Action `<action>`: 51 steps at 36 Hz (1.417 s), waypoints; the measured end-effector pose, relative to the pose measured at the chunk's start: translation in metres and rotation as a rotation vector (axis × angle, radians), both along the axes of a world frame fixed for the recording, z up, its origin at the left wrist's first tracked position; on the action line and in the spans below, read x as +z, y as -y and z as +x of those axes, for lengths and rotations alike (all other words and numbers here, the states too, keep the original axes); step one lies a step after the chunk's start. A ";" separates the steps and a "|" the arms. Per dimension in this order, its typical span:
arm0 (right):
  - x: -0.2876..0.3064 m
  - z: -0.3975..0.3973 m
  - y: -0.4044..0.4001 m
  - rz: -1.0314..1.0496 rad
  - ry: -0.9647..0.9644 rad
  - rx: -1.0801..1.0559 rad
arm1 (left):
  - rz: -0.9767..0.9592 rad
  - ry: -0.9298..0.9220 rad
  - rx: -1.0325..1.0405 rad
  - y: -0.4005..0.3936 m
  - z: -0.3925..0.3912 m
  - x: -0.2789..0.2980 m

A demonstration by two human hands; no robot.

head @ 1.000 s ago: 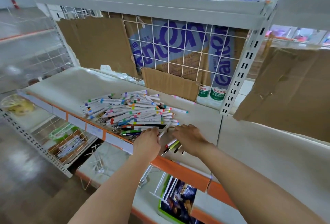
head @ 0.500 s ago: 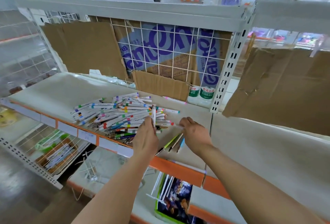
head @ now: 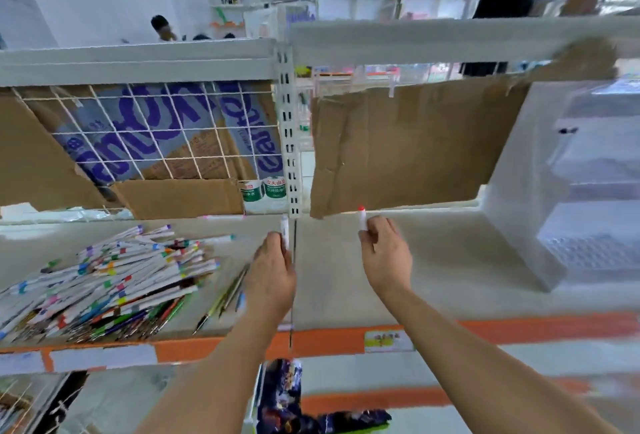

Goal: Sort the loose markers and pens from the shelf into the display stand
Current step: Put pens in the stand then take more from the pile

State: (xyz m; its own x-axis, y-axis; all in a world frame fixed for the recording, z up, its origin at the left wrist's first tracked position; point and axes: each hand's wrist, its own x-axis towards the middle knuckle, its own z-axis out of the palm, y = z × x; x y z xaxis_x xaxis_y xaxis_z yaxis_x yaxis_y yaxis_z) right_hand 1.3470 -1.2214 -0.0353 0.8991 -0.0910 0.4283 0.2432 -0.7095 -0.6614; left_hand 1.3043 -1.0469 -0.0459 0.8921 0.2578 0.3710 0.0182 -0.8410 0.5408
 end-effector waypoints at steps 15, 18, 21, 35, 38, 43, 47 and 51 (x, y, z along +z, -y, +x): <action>0.021 -0.022 0.256 -0.054 0.060 -0.267 | -0.064 0.067 -0.191 0.253 0.017 0.022; 0.029 -0.025 0.295 -0.075 0.054 -0.287 | -0.109 0.123 -0.240 0.293 0.021 0.028; 0.036 -0.020 0.332 -0.065 0.108 -0.305 | -0.151 0.159 -0.291 0.334 0.029 0.038; 0.095 0.056 0.378 0.039 0.309 -0.268 | -0.223 0.350 -0.315 0.393 0.105 0.075; 0.101 0.073 0.379 0.045 0.317 -0.261 | -0.217 0.365 -0.302 0.397 0.119 0.083; 0.114 0.096 0.380 0.071 0.294 -0.251 | -0.205 0.390 -0.292 0.403 0.140 0.093; 0.120 0.114 0.379 0.091 0.252 -0.193 | -0.176 0.412 -0.301 0.407 0.150 0.100; 0.122 0.133 0.376 0.095 0.183 -0.120 | -0.163 0.440 -0.285 0.408 0.162 0.101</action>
